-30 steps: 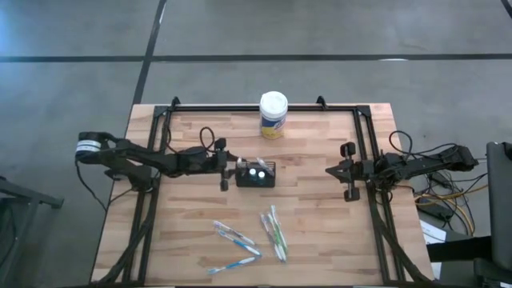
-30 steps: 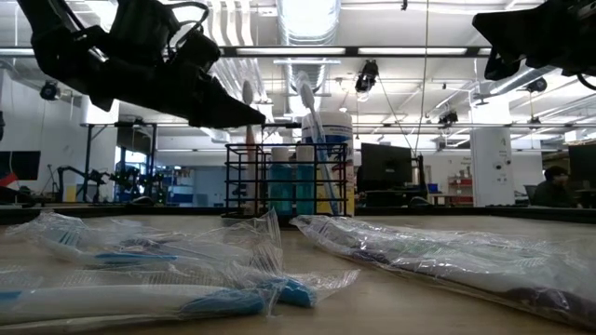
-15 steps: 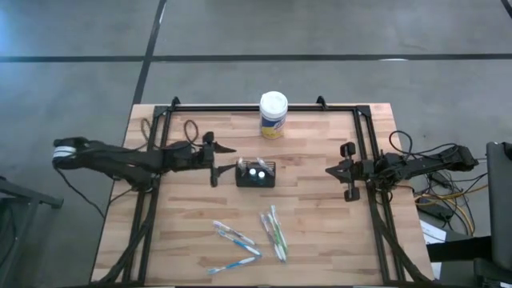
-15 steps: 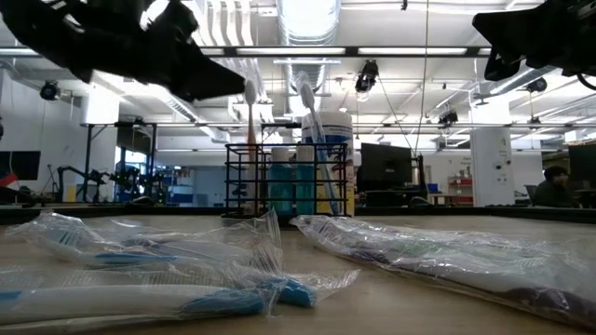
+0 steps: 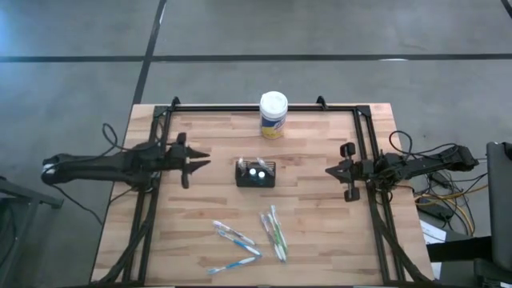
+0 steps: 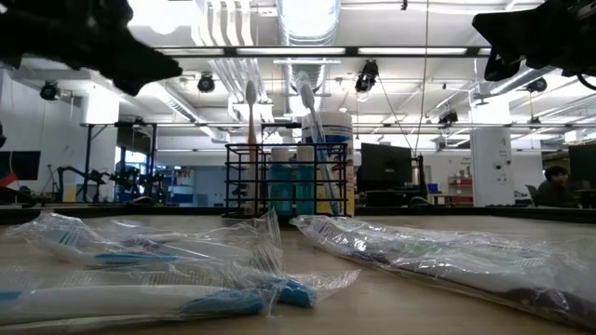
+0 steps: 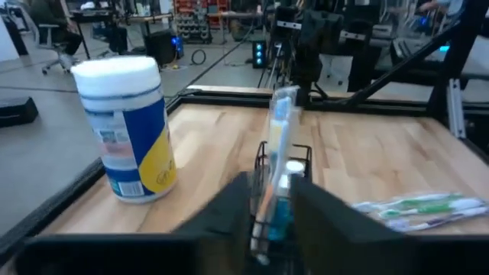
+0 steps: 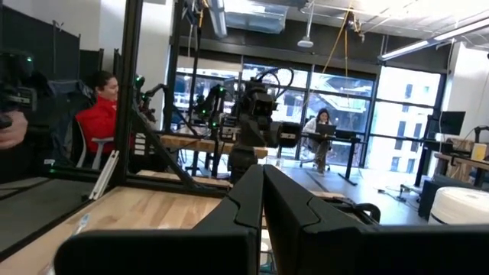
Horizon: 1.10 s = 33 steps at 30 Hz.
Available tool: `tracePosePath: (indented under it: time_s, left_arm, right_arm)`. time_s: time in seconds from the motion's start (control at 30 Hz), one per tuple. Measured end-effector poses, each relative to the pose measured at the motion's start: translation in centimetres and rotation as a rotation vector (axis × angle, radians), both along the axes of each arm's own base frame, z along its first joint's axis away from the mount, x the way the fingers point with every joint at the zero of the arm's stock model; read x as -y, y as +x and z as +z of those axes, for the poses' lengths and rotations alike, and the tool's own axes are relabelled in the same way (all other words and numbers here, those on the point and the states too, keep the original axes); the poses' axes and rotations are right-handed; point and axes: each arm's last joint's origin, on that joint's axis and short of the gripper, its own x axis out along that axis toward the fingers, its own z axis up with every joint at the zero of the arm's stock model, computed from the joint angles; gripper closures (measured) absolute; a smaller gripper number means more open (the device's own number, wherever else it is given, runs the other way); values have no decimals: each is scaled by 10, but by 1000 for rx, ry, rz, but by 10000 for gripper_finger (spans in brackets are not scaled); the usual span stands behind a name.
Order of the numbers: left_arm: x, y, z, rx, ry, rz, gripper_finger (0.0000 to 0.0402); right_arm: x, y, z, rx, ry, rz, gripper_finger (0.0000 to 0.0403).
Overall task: Pick & Place toothbrushing station
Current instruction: Put the right green toothbrush into the black wire organizer
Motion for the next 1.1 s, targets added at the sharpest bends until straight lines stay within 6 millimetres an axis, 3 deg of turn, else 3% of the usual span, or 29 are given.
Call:
tracePosePath:
  time_s: [0.07, 0.13, 0.33, 0.47, 0.6, 0.73, 0.87, 1.1]
  left_arm:
    - [1, -5, -13, 24, -21, -1, 366]
    - [2, -8, -26, 60, -33, -11, 389]
    - [3, -13, -52, 155, -39, -53, 397]
    - [4, -13, -61, 97, -55, -71, 394]
    - [4, -13, -61, 92, -52, -71, 394]
    - [4, -13, -61, 90, -40, -72, 397]
    - [4, -13, -62, 77, -34, -72, 390]
    - [4, -13, -65, 48, -39, -94, 387]
  right_arm:
    - [0, 1, -2, -21, -2, 3, 394]
    - [-1, 2, -4, -46, 11, 8, 394]
    - [-1, 8, -3, -81, 64, 20, 394]
    - [-3, 16, 15, -121, 90, 25, 394]
    - [-5, 32, 38, -306, 142, -31, 394]
    - [-6, 54, 60, -615, 280, -159, 394]
    - [-11, 82, 68, -914, 390, -265, 394]
    - [-37, 156, 59, -1088, 356, -298, 394]
